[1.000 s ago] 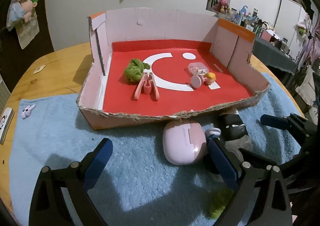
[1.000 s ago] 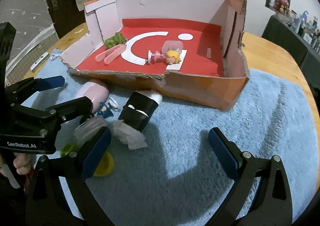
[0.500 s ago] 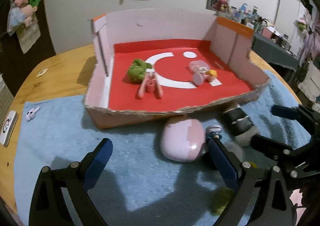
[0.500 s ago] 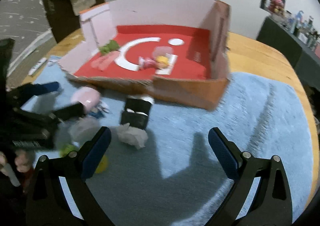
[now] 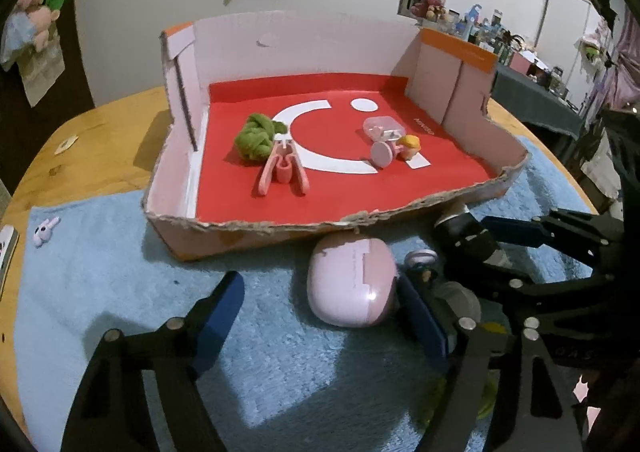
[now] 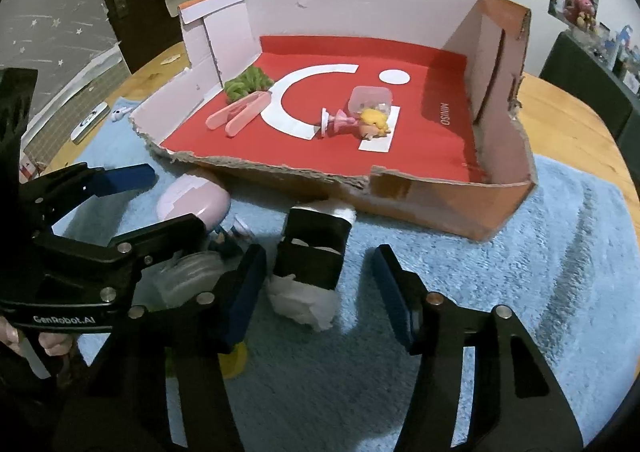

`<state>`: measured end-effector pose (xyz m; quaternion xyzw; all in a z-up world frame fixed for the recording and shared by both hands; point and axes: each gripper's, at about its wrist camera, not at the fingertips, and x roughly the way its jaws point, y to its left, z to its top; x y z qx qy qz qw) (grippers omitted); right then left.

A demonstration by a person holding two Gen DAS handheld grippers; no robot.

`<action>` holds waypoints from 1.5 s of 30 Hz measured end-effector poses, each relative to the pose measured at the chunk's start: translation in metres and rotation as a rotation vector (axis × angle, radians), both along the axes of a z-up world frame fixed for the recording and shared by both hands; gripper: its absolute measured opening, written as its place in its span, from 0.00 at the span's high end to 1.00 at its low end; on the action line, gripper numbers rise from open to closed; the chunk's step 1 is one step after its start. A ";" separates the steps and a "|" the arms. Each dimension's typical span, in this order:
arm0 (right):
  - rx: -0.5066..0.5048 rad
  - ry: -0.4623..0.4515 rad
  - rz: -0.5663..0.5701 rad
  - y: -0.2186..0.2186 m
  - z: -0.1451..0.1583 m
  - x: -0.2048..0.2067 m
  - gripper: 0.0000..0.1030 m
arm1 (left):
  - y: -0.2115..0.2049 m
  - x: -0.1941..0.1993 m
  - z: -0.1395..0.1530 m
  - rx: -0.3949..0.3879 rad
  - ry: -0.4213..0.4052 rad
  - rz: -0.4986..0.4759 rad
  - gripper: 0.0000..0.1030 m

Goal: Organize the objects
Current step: 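Grasp the pink egg-shaped case with the left tool while the right tool grasps the tissue-wrapped black toy, then carry the pink case and tissue-wrapped toy into the cardboard box with both tools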

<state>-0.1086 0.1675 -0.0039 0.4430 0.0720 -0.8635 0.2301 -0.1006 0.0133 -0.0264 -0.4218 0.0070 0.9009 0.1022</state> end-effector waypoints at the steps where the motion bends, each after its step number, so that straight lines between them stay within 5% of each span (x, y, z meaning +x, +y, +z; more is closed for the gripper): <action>1: 0.000 0.001 0.003 -0.001 0.000 0.000 0.48 | 0.002 0.000 0.000 -0.009 0.006 -0.007 0.25; 6: 0.017 0.011 0.011 -0.003 -0.001 0.001 0.61 | 0.003 -0.002 -0.003 -0.001 -0.002 -0.027 0.30; 10: 0.007 0.009 0.020 -0.003 -0.001 0.003 0.66 | 0.005 0.000 -0.005 0.023 -0.019 -0.056 0.52; 45: -0.103 0.041 0.041 -0.001 0.027 0.036 0.67 | -0.006 0.028 0.025 0.065 0.051 -0.031 0.52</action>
